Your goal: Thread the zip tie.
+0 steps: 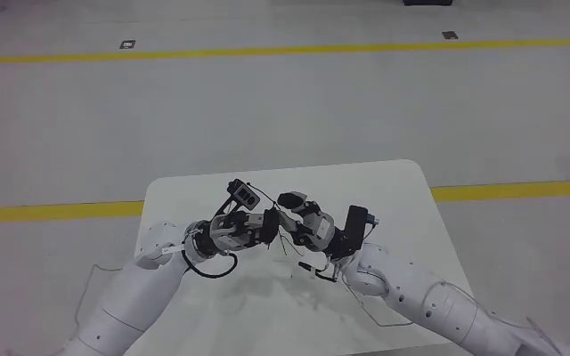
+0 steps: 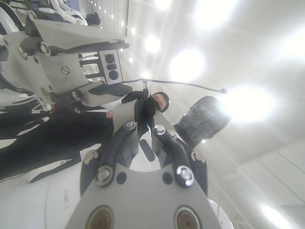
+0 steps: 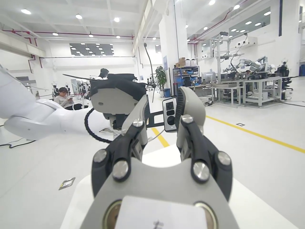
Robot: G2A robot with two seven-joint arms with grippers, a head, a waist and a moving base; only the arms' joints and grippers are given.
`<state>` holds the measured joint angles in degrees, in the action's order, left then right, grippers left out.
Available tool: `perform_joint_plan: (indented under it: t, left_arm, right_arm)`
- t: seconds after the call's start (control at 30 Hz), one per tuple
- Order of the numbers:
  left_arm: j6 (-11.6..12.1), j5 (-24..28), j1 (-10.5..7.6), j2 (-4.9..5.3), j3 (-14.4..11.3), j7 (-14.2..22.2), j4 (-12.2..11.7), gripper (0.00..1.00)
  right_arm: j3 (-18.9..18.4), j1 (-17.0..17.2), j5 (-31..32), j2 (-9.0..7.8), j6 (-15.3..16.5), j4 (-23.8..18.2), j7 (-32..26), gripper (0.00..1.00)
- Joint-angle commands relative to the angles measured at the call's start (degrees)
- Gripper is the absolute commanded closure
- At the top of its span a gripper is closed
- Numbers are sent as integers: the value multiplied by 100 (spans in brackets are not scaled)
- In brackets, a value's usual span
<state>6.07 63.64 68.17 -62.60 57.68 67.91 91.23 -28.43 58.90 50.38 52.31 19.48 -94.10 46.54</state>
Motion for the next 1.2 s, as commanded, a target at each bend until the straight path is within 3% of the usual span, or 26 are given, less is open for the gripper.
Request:
perform_joint_plan:
  t: [0.0, 0.97, 1.07, 1.1, 1.17]
  left_arm:
    - [-12, -4, 6, -4, 9, 4, 3, 100]
    - [-112, -59, -27, -86, 6, 23, -126, 100]
    - [-127, -65, -31, -91, 15, 23, -140, 100]
    - [-131, -67, -32, -93, 19, 24, -145, 100]
    - [-139, -67, -32, -96, 26, 27, -154, 100]
  right_arm:
    - [1, -2, 2, 2, 0, 3, -4, 77]
    - [69, -97, 44, 31, 0, 97, -42, 87]
    - [73, -109, 60, 35, 0, 105, -49, 92]
    - [74, -112, 70, 36, 0, 105, -52, 99]
    - [72, -117, 92, 38, 0, 110, -62, 100]
